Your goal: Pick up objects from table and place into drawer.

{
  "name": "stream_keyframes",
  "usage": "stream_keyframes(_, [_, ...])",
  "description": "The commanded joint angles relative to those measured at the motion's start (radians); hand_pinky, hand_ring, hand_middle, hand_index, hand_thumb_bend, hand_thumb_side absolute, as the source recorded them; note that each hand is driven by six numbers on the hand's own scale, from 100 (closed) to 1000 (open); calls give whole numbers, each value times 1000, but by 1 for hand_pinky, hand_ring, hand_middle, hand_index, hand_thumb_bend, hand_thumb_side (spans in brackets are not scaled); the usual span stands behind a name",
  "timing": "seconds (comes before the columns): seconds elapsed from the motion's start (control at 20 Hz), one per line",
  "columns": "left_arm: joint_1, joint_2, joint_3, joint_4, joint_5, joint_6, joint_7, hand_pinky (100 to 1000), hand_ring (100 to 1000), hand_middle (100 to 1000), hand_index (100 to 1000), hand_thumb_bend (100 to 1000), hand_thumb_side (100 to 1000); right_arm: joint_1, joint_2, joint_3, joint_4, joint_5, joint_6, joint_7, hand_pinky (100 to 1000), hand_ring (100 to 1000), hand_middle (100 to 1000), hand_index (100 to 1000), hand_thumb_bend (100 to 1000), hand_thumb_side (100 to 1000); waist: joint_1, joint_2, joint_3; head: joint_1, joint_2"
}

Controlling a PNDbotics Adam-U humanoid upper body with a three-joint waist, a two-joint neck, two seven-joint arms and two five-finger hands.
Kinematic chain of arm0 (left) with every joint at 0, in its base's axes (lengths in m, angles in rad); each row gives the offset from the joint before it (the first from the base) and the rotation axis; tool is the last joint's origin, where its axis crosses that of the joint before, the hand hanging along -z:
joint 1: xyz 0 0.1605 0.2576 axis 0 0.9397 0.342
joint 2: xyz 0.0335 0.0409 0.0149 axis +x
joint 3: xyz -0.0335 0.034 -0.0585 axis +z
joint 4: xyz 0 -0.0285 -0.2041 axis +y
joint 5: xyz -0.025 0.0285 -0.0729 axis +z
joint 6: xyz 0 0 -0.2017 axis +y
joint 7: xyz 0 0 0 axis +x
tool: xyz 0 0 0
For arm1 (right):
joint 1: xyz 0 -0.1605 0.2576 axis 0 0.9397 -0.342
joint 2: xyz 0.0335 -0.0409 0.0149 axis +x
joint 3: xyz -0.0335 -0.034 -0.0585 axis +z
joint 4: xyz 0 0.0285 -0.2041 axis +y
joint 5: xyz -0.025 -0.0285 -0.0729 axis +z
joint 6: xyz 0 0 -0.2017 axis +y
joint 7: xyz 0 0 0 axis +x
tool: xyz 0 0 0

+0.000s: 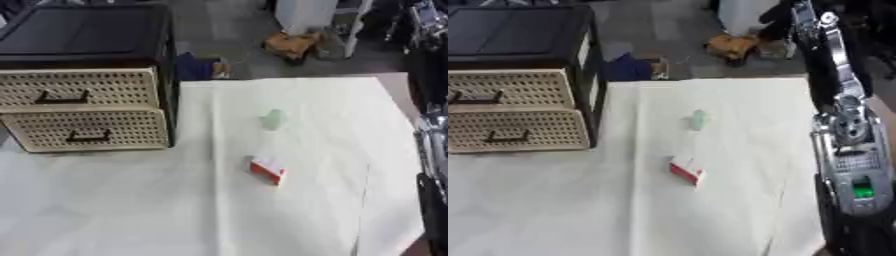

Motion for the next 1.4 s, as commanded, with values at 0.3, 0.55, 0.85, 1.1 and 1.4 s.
stream_keyframes(0.3, [17, 230, -55, -18, -120, -26, -23, 311, 456, 549, 817, 100, 601, -19, -28, -4, -15, 0, -2, 0, 637, 567, 570, 869, 143, 1000, 10, -10, 2, -2, -7])
stream_keyframes(0.55, [41, 331, -84, -18, -135, -32, -21, 308, 456, 522, 812, 100, 648, -21, -33, -3, -14, -1, -2, -3, 637, 566, 568, 869, 143, 1000, 15, -6, 3, -9, -15])
stream_keyframes(0.85, [33, 404, -109, -18, -133, -8, -47, 318, 482, 517, 814, 100, 674, -26, -38, 0, -10, -2, -4, -4, 636, 564, 567, 869, 144, 1000, 19, -3, 3, 9, -3])
stream_keyframes(1.1, [-6, 414, -121, -18, -110, 13, -90, 322, 486, 522, 818, 100, 692, -24, -38, 2, -11, -3, -4, -2, 636, 564, 566, 870, 143, 1000, 24, -2, 0, 71, 13])
stream_keyframes(1.4, [-67, 416, -130, -18, -76, 36, -163, 337, 501, 531, 825, 100, 699, -23, -38, 3, -11, -8, -4, -6, 635, 561, 563, 869, 135, 1000, 28, -2, 2, 96, 3])
